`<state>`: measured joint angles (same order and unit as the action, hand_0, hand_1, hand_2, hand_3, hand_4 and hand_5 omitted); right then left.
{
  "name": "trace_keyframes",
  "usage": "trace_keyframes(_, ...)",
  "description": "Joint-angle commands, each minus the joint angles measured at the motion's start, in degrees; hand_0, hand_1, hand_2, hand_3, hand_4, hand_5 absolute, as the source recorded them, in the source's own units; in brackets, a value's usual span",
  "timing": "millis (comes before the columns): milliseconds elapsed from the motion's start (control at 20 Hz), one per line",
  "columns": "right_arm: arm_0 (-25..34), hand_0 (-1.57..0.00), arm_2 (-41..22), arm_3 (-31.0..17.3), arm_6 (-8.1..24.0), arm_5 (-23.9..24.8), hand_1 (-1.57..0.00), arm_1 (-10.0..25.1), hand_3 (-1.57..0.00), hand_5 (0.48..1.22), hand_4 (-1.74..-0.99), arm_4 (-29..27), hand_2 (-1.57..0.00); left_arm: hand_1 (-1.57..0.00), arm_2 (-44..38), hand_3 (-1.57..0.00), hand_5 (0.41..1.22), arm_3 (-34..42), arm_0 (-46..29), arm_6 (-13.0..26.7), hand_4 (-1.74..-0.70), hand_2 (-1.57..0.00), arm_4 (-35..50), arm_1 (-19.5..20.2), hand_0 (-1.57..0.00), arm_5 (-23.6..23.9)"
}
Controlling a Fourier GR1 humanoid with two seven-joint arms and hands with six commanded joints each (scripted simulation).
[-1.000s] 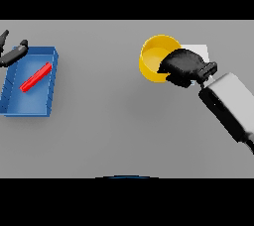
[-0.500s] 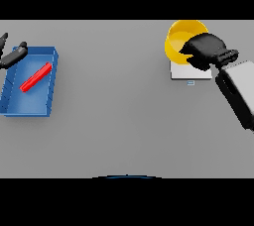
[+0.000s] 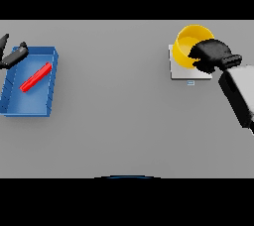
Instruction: Pick up the red beaker and tilt it to pour out 1 green nut into yellow bowl. Pick up the yellow bowl and place it on the metallic measuring scale.
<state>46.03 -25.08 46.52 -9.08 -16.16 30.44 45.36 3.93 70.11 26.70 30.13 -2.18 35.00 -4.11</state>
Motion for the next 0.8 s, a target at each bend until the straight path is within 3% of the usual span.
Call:
trace_keyframes(0, 0.58, -1.57, 0.05, -1.03, 0.24, 0.12, -1.57, -0.39, -1.38, 1.221, -1.741, 0.13, -1.38, 0.0, -0.01, 0.0, 0.807, -0.67, 0.27, 0.18, -0.85, 0.0, -0.18, 0.1, 0.0, -0.11)
trace_keyframes(250, 1.08, -1.57, -0.09, -3.91, -0.62, 0.53, -1.57, -1.3, -1.45, 1.221, -1.741, 0.18, -1.37, 0.0, 0.15, 0.0, 0.783, -0.38, 0.56, -0.25, -0.84, 0.0, 0.03, 0.09, 0.0, -0.62)
trace_keyframes(350, 1.3, -1.57, 0.07, -4.21, -0.07, -0.02, -1.5, -1.16, -1.25, 1.221, -1.741, -0.05, -1.44, 0.0, -0.12, 0.0, 0.779, -0.34, 0.28, -0.24, -0.84, 0.0, 0.13, 0.7, 0.0, -0.99)
trace_keyframes(400, 0.97, -1.56, -0.09, -3.88, -0.15, -0.26, -1.43, -0.99, -1.11, 1.221, -1.682, 0.05, -1.34, 0.0, -0.02, 0.0, 0.775, -0.31, 0.84, 0.72, -0.84, 0.0, 0.35, 0.48, 0.0, -1.16)
trace_keyframes(500, 0.65, -1.33, 0.44, -3.12, 0.69, -1.14, -1.12, -0.64, -0.82, 1.074, -1.592, -0.67, -1.01, 0.0, -0.01, 0.0, 0.774, 0.02, 0.15, -0.1, -0.84, 0.0, 0.39, 0.47, 0.0, -1.1)
trace_keyframes(550, 0.65, -1.15, 1.02, -3.73, 0.97, -1.62, -0.96, -1.07, -0.69, 1.014, -1.559, -1.38, -0.85, 0.0, -0.22, 0.0, 0.771, -0.91, 0.74, 0.17, -0.83, 0.0, 0.49, 0.42, 0.0, -1.25)
trace_keyframes(650, 0.37, -0.76, 1.78, -2.93, 1.66, -2.86, -0.67, -1.24, -0.48, 0.923, -1.513, -2.59, -0.58, 0.0, -0.51, 0.0, 0.764, -0.39, 0.32, -0.06, -0.84, 0.0, 0.69, 0.44, 0.0, -0.86)
trace_keyframes(750, -0.11, -0.48, 1.99, -2.49, 2.62, -3.65, -0.46, -1.38, -0.32, 0.863, -1.485, -3.05, -0.38, 0.0, -0.37, 0.0, 0.76, -0.39, 0.28, -0.48, -0.84, 0.0, 0.8, -0.03, 0.0, -0.76)
